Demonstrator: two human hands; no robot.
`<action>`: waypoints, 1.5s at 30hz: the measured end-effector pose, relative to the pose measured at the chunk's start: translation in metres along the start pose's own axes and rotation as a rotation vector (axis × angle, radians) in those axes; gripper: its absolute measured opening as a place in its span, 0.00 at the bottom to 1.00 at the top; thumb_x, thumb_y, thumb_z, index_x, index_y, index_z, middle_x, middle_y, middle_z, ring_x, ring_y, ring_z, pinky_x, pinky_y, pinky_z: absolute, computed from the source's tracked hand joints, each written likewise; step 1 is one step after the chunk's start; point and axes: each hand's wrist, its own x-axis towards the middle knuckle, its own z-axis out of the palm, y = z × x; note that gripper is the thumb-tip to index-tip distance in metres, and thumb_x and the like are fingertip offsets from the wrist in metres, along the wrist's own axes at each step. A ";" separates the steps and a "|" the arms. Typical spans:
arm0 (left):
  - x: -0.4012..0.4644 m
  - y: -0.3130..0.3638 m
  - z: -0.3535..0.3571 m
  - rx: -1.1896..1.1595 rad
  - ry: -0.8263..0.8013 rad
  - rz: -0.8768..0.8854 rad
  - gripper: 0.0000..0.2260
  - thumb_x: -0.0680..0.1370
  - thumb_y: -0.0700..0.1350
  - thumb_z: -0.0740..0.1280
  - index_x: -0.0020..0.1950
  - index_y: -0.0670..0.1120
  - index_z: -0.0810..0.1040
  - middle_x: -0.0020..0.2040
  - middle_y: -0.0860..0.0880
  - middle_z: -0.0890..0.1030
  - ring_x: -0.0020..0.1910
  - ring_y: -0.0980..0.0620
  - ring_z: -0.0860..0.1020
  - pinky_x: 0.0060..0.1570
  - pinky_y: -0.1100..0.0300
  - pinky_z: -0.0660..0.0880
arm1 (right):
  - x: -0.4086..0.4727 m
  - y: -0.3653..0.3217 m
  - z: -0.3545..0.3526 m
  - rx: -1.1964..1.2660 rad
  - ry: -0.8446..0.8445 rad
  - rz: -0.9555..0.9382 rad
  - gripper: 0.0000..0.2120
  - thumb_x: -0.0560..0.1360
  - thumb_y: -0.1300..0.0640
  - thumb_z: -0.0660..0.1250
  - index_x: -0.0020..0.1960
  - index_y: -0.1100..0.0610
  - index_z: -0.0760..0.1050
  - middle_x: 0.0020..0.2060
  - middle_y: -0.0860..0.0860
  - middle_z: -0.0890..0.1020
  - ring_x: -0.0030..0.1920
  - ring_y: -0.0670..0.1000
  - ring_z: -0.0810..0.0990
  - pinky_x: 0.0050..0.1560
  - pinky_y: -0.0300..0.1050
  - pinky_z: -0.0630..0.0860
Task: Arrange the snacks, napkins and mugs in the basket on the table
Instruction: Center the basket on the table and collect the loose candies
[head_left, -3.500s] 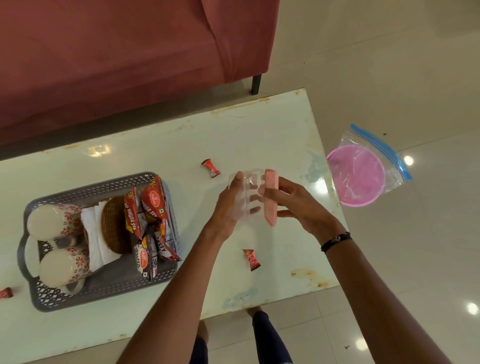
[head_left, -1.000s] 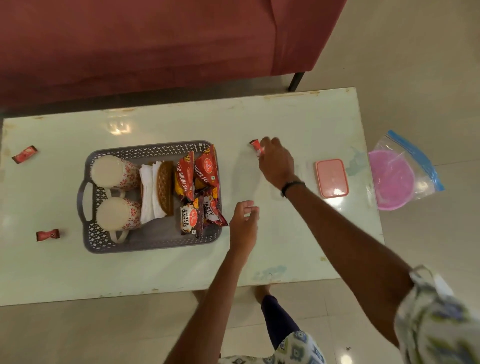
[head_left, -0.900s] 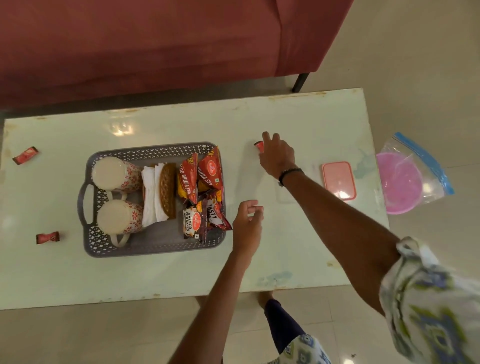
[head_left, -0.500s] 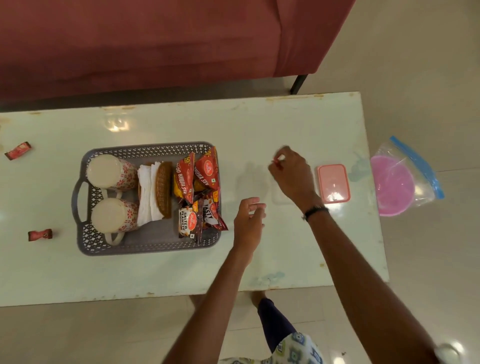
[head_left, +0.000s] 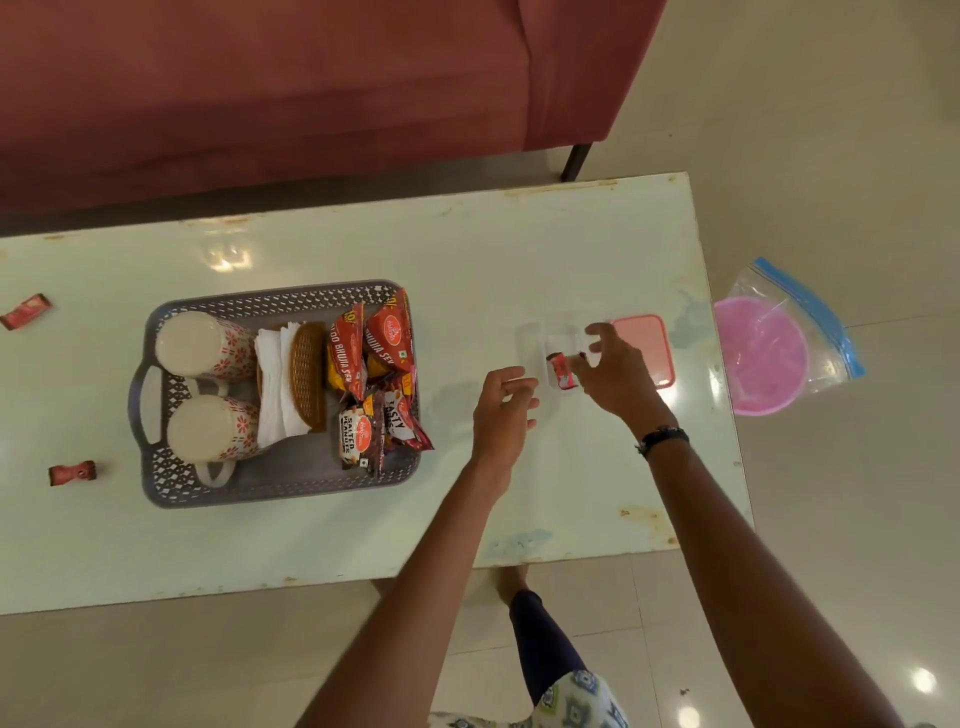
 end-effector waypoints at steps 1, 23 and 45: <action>-0.001 0.000 -0.002 0.000 0.003 0.004 0.11 0.78 0.43 0.61 0.60 0.47 0.71 0.59 0.47 0.78 0.50 0.53 0.78 0.49 0.59 0.76 | -0.004 -0.001 0.000 0.002 0.064 -0.024 0.19 0.78 0.57 0.63 0.67 0.57 0.66 0.60 0.59 0.76 0.59 0.60 0.76 0.61 0.53 0.73; -0.025 0.024 -0.322 -0.276 0.560 0.278 0.07 0.76 0.36 0.62 0.52 0.46 0.73 0.41 0.49 0.81 0.33 0.61 0.80 0.34 0.66 0.75 | -0.085 -0.277 0.228 -0.104 -0.297 -0.759 0.14 0.78 0.61 0.59 0.64 0.56 0.70 0.54 0.54 0.81 0.48 0.53 0.82 0.49 0.49 0.79; 0.064 -0.042 -0.531 0.186 0.793 -0.077 0.04 0.74 0.36 0.62 0.48 0.38 0.72 0.51 0.46 0.66 0.39 0.45 0.72 0.44 0.57 0.69 | -0.025 -0.399 0.470 -0.325 -0.495 -0.753 0.13 0.76 0.61 0.60 0.60 0.54 0.71 0.50 0.49 0.79 0.46 0.53 0.80 0.54 0.54 0.77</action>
